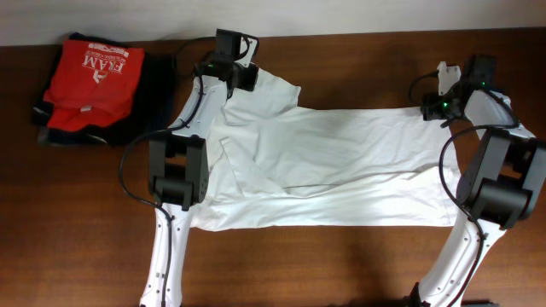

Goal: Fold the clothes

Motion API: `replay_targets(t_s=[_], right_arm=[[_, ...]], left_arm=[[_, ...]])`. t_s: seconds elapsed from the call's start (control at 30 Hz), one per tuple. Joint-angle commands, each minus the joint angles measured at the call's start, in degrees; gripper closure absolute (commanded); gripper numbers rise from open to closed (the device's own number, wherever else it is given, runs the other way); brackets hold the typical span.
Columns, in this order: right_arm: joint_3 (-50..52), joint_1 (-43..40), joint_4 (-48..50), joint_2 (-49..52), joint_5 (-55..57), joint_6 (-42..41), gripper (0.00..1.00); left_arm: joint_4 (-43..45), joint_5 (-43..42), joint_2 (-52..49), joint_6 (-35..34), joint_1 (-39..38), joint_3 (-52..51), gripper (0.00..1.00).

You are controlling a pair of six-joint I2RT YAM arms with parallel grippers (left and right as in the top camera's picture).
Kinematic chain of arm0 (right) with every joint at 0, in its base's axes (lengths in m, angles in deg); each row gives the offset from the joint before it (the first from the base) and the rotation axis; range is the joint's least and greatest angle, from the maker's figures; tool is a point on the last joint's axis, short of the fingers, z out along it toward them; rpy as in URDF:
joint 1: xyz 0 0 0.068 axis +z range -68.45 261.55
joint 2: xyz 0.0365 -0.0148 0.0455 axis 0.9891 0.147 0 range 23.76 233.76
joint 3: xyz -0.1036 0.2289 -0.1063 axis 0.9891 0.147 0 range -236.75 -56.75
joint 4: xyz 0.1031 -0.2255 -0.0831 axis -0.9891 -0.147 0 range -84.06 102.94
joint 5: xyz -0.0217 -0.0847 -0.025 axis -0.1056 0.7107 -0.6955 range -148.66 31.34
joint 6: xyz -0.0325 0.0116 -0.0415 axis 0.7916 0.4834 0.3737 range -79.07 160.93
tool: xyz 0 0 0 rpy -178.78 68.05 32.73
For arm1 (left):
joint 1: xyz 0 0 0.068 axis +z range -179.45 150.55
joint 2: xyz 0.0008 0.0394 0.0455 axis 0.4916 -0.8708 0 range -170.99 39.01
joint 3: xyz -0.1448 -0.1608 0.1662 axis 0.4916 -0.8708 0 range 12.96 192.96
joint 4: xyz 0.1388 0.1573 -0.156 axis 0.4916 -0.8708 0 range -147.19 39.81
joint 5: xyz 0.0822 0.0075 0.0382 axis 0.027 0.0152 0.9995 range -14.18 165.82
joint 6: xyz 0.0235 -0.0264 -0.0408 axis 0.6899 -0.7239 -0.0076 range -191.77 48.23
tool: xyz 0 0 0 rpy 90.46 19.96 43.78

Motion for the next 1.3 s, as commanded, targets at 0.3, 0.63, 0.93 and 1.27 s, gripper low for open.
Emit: replay_targets(t_s=[0.3,0.63,0.93,1.27], right_arm=[[0.5,0.1,0.0,3.5,0.8,-3.1,0.96],[-3.4,0.1,-13.0,-6.8,-7.4,-4.8,0.96],[-3.4,-0.3,-27.3,-16.8,-9.2,-5.7,0.96],[-3.3,-6.6,-45.5,-21.6,-6.4,-11.2,0.96]], left_arm=[[-2.3,0.0,-0.7,0.2,0.6,3.9,1.0],[-41.1,-1.1,-0.7,-0.5,1.0,32.4,0.99],[-65.6,-8.6,1.6,-0.4,1.7,38.9,0.99],[-66.7,-4.8,10.8,-10.6,2.0,29.3,0.99]])
